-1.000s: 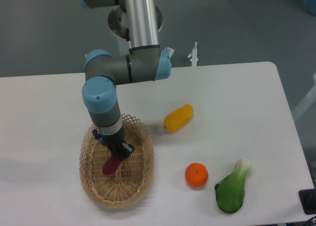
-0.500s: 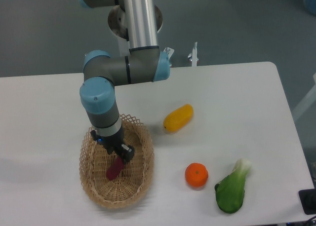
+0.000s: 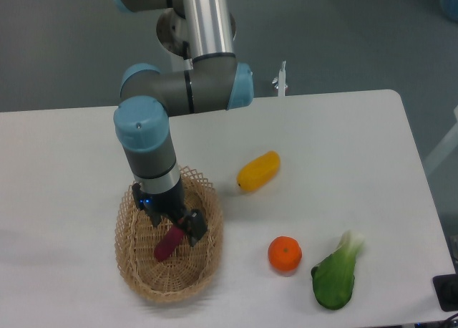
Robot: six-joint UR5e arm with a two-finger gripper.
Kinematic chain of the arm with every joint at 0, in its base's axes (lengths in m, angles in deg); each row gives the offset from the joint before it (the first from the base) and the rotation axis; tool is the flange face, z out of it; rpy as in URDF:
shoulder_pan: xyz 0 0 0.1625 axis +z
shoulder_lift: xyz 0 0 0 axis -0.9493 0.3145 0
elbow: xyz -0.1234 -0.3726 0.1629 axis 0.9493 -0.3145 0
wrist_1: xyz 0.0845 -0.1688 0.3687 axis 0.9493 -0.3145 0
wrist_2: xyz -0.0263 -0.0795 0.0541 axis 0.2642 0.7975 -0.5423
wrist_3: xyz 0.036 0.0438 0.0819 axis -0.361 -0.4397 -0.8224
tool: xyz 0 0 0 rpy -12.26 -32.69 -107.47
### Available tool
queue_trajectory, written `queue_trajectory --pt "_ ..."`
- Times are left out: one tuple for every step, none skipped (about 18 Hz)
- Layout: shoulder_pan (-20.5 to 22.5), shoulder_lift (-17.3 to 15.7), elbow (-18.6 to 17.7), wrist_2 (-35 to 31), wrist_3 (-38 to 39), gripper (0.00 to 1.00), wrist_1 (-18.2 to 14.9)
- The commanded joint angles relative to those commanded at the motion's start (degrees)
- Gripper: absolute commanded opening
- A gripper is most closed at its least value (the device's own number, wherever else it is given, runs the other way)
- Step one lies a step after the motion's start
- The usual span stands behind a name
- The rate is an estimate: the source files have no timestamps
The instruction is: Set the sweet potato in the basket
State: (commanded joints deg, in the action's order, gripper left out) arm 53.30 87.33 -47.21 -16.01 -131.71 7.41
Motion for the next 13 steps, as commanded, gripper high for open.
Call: queue_trajectory --pt "0.5 -0.7 0.3 0.0 -0.3 1.0 -0.2" --pt "0.9 -1.4 0.5 0.0 -0.8 1.0 -0.5" --pt "1.9 -2.1 1.0 0.0 -1.6 1.0 -0.7" --pt "2.6 -2.6 1.1 -0.1 -1.9 1.0 -0.7" --pt "3.0 -3.0 1.3 -0.1 -2.0 1.0 -0.8" --pt "3.3 -3.3 1.7 -0.1 -2.2 1.0 -1.5" --pt "3.8 -3.4 2.5 -0.1 -2.4 1.0 -3.3" --pt "4.2 -3.8 3.7 0.0 -3.0 1.0 -5.7" --pt "4.3 -4.2 4.9 0.0 -4.1 1.0 -8.1" --pt "4.5 -4.6 6.1 0.2 -5.6 1.0 -10.0" --pt "4.5 -4.6 7.2 0.1 -7.0 1.0 -11.7" --pt "4.5 -4.6 8.1 0.0 -8.2 1.0 -13.5" --pt "4.6 -4.6 8.8 0.0 -9.7 1.0 -15.5"
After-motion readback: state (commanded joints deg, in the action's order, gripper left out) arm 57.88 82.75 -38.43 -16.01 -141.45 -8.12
